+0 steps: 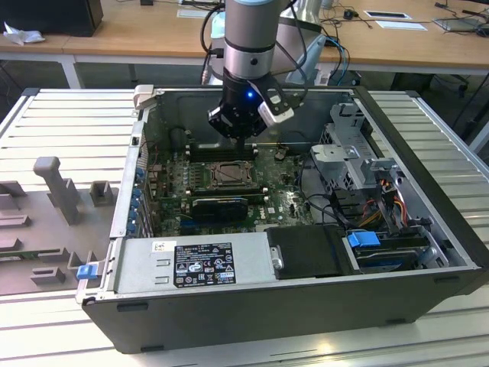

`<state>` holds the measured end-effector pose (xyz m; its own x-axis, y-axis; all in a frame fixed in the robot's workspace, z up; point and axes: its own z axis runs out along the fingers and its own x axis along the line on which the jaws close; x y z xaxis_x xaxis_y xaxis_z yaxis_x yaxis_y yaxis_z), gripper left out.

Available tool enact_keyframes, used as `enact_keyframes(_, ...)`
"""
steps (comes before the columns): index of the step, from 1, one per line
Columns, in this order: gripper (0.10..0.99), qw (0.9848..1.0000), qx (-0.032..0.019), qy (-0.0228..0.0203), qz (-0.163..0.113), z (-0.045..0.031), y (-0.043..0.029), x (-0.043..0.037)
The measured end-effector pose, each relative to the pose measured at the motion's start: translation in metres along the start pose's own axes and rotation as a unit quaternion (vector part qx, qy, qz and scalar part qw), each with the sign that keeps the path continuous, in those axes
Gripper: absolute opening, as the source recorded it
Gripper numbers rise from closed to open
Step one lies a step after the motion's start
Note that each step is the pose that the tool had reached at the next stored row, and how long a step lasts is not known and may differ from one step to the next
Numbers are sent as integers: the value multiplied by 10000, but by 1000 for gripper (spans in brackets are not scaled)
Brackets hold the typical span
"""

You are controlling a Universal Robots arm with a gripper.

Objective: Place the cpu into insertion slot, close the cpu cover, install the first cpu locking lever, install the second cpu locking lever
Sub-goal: 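Install the second cpu locking lever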

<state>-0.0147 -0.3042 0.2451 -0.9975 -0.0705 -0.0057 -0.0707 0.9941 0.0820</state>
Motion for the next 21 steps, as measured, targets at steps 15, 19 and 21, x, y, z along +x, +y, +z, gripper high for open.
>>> enact_keyframes(15, 106, 10000, 1, 0, 2, -108, -108, 10)
enact_keyframes(19, 106, 10000, 0, 0, 2, -124, -136, 12)
enact_keyframes(21, 106, 10000, 0, 0, 1, -126, -174, 15)
